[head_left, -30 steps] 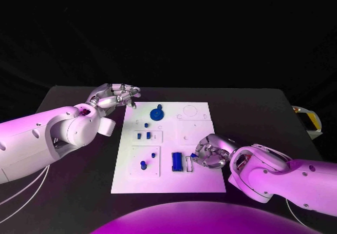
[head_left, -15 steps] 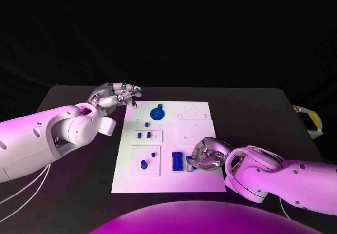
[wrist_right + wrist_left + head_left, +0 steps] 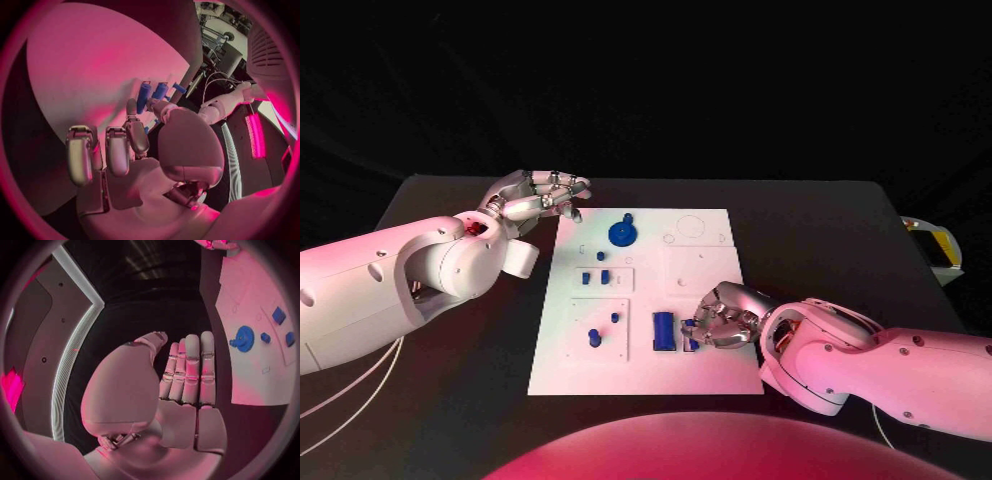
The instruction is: Assemble the parts on the task board
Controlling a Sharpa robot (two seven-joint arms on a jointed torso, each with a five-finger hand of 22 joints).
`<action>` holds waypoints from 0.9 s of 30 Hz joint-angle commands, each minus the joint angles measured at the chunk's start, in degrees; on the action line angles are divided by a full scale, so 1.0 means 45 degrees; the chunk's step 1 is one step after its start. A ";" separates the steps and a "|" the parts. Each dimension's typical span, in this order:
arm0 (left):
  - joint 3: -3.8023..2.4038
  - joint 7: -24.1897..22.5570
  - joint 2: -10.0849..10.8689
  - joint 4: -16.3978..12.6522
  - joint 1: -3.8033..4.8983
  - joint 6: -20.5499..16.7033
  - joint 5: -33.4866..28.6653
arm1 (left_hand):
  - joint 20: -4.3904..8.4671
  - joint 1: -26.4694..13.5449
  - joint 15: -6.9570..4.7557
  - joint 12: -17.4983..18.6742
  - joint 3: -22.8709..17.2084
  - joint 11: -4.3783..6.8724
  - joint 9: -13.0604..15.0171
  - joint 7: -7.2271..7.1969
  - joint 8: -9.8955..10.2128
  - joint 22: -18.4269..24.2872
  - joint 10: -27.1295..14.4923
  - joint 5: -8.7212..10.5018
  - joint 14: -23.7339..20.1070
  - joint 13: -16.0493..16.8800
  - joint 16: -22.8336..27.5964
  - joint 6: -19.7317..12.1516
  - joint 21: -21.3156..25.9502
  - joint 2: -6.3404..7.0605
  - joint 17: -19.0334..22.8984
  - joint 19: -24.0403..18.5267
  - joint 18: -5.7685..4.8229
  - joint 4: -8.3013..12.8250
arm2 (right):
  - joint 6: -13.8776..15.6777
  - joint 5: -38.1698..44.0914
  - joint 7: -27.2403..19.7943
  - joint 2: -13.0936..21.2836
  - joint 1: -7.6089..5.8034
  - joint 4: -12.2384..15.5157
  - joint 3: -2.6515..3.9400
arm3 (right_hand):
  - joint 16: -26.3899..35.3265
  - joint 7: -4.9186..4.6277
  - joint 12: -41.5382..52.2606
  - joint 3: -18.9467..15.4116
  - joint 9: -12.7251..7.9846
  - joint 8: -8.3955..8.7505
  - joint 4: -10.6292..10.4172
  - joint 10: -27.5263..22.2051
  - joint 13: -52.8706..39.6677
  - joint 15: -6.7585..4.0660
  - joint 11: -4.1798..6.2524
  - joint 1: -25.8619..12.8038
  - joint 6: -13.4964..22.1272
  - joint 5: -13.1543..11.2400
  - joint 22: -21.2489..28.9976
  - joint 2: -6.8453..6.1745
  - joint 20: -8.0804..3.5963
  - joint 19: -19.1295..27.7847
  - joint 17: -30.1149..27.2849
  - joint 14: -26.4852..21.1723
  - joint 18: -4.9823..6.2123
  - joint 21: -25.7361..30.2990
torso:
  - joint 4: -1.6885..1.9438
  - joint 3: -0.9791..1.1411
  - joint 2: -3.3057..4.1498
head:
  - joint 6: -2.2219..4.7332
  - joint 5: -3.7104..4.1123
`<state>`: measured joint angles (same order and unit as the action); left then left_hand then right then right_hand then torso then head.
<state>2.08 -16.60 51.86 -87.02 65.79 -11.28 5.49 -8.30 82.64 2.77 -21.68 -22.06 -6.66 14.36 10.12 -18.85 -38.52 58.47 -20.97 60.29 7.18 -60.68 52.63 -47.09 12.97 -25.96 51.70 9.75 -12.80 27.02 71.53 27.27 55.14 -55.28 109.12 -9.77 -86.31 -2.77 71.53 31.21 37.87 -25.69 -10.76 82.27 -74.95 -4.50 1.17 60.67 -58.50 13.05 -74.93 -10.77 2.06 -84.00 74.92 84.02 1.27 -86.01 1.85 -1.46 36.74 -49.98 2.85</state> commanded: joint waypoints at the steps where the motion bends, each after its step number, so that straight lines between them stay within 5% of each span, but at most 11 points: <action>1: -0.0008 -0.0049 -0.0025 -0.0027 0.0006 0.0225 -0.0054 | -0.0049 0.0073 -0.0006 -0.0067 0.0035 -0.0001 -0.0003 0.0003 0.0052 0.0012 -0.0129 0.0017 -0.0108 0.0021 -0.0025 -0.0064 0.0085 -0.0052 0.0011 0.0004 0.0158 -0.0016 | -0.0191 0.0196 -0.0091 -0.0075 0.0027 0.0062 -0.0007 | -0.0049 -0.0047 0.0053 -0.0251 -0.0042 0.0008 -0.0123 0.0081 -0.0506 -0.0039 0.0004 -0.0302 -0.0044 -0.0346 -0.3101 -0.0039 -0.0083 -0.0982 0.1484 0.0977 -0.0093 -0.0040 | 0.0004 0.0004 0.0009 | 0.0022 0.0017; 4: -0.0008 -0.0050 -0.0023 -0.0024 0.0006 0.0229 -0.0053 | -0.0050 0.0079 -0.0003 -0.0073 0.0038 -0.0005 -0.0004 0.0008 0.0053 0.0017 -0.0139 0.0017 -0.0113 0.0021 -0.0031 -0.0070 0.0094 -0.0059 0.0016 0.0010 0.0157 -0.0026 | -0.0173 0.0206 -0.0154 -0.0092 0.0027 0.0084 -0.0007 | -0.0049 -0.0053 0.0065 -0.0661 -0.0058 0.0010 -0.0346 0.0086 -0.0536 -0.0034 -0.0002 -0.0547 -0.0075 0.0124 -0.3102 -0.0177 -0.0083 -0.0983 0.1487 0.0975 -0.0094 -0.0044 | 0.0007 0.0005 0.0011 | 0.0000 0.0008; 13: -0.0008 -0.0057 -0.0014 -0.0025 0.0006 0.0202 -0.0053 | -0.0053 0.0053 0.0003 -0.0075 0.0059 -0.0013 -0.0007 0.0016 0.0059 0.0021 -0.0152 0.0021 -0.0117 0.0020 -0.0035 -0.0083 0.0103 -0.0045 0.0019 0.0012 0.0155 -0.0050 | -0.0189 0.0234 -0.0195 -0.0075 0.0027 0.0083 -0.0006 | -0.0047 -0.0052 0.0054 -0.1388 -0.0091 0.0027 -0.0808 0.0085 -0.0565 -0.0031 -0.0005 -0.0830 -0.0099 0.0228 -0.3096 -0.0263 -0.0080 -0.0974 0.1488 0.0974 -0.0090 -0.0028 | 0.0008 0.0002 -0.0003 | -0.0004 0.0007; 17: -0.0008 -0.0056 -0.0013 -0.0026 0.0006 0.0183 -0.0053 | -0.0054 0.0051 0.0004 -0.0075 0.0062 -0.0014 -0.0009 0.0018 0.0064 0.0022 -0.0156 0.0021 -0.0118 0.0019 -0.0036 -0.0093 0.0105 -0.0041 0.0019 0.0013 0.0155 -0.0053 | -0.0175 0.0253 -0.0185 -0.0055 0.0027 0.0073 -0.0006 | -0.0034 -0.0035 0.0025 -0.1944 -0.0101 0.0029 -0.1162 0.0076 -0.0572 -0.0041 0.0006 -0.0884 -0.0098 -0.0291 -0.3090 -0.0294 -0.0086 -0.0964 0.1465 0.0968 -0.0085 -0.0007 | 0.0004 0.0004 0.0000 | -0.0002 -0.0008; 27: -0.0008 -0.0072 -0.0009 -0.0018 0.0006 0.0168 -0.0053 | -0.0055 0.0053 0.0006 -0.0075 0.0065 -0.0017 -0.0014 0.0023 0.0076 0.0026 -0.0169 0.0017 -0.0121 0.0018 -0.0039 -0.0116 0.0111 -0.0039 0.0022 0.0015 0.0155 -0.0059 | -0.0179 0.0249 -0.0506 0.0269 0.0004 0.0140 -0.0006 | -0.0017 -0.0043 -0.0045 -0.2278 -0.0125 0.0053 -0.0937 0.0048 -0.0564 -0.0042 0.0003 0.0089 -0.0048 -0.0333 -0.3075 -0.0214 -0.0090 -0.0941 0.1441 0.0962 -0.0074 0.0044 | 0.0006 0.0009 0.0001 | 0.0042 -0.0009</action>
<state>2.08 -16.54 51.89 -87.00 65.79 -11.25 5.49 -8.30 82.64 2.77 -21.68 -21.89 -6.66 14.36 10.33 -18.85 -38.47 58.05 -20.97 60.30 7.21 -60.68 52.42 -46.87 12.97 -25.91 51.70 9.76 -12.97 26.84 72.02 26.54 56.12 -55.24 109.57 -9.78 -86.31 -2.64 71.64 21.18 37.32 -25.35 -14.95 82.27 -74.93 -4.50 1.16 60.54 -58.77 11.61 -74.91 -11.77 2.06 -84.00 74.91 84.02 1.27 -85.98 1.87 -1.42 36.75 -49.85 2.81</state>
